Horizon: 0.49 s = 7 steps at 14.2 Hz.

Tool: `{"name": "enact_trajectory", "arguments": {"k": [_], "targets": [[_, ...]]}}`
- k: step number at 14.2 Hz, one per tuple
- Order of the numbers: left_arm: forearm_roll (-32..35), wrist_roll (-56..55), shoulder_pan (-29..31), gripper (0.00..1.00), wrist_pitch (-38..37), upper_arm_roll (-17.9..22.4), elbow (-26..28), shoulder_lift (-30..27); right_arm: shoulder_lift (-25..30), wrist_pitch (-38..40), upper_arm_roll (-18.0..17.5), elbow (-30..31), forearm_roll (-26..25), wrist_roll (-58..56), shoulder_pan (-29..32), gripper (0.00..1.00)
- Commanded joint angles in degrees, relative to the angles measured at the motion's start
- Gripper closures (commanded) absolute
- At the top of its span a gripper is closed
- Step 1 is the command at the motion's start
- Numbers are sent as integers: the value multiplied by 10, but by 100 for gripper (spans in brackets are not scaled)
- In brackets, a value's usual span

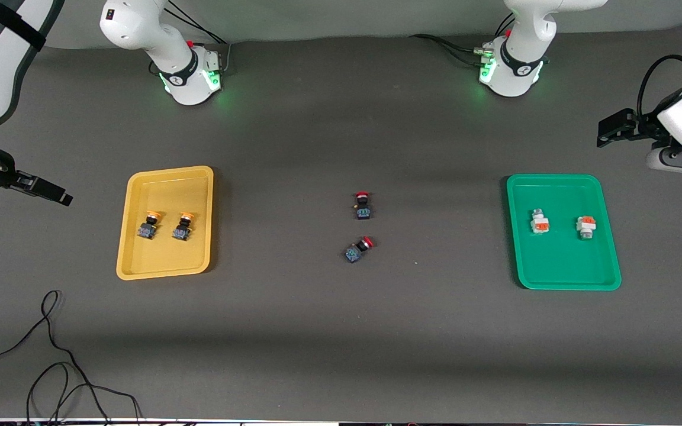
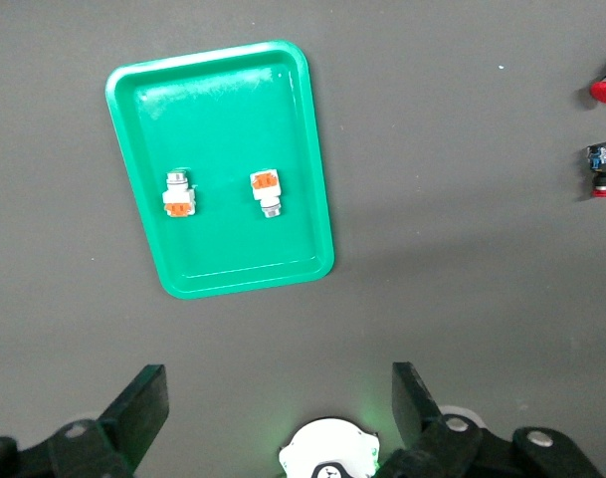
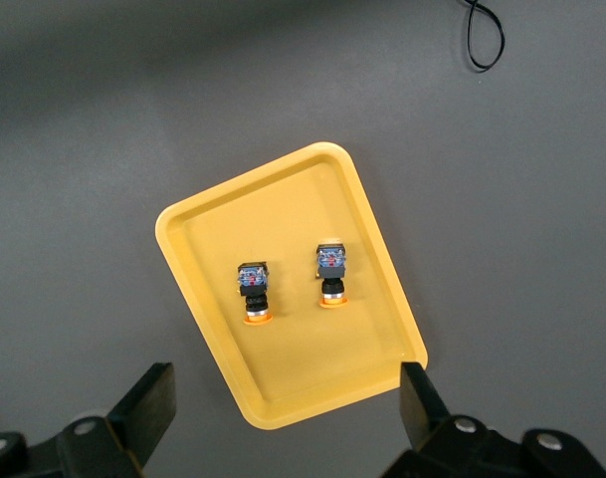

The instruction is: Place green and yellow buttons in trays

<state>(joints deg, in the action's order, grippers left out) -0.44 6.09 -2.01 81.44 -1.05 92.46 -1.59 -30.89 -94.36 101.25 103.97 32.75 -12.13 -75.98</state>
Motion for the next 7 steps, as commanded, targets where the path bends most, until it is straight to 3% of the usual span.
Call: {"name": "enact_trajectory", "arguments": {"k": [1,3,4,7], "targets": [[-5,-14,-15,0,-4,10,2,-10,48,12,-7,-17,-41,2,3,0],[-4,-14,-15,0,-6,9,2,-10,104,12,-48,-32,-94,28,25,0],[-4,-14,-14,0,-6,9,2,-10,131,13,-94,-46,-119,39,67,0],[3,-14,-14,0,-6,9,3,-10,165,63,-277,-119,-153,46,242,0]]}}
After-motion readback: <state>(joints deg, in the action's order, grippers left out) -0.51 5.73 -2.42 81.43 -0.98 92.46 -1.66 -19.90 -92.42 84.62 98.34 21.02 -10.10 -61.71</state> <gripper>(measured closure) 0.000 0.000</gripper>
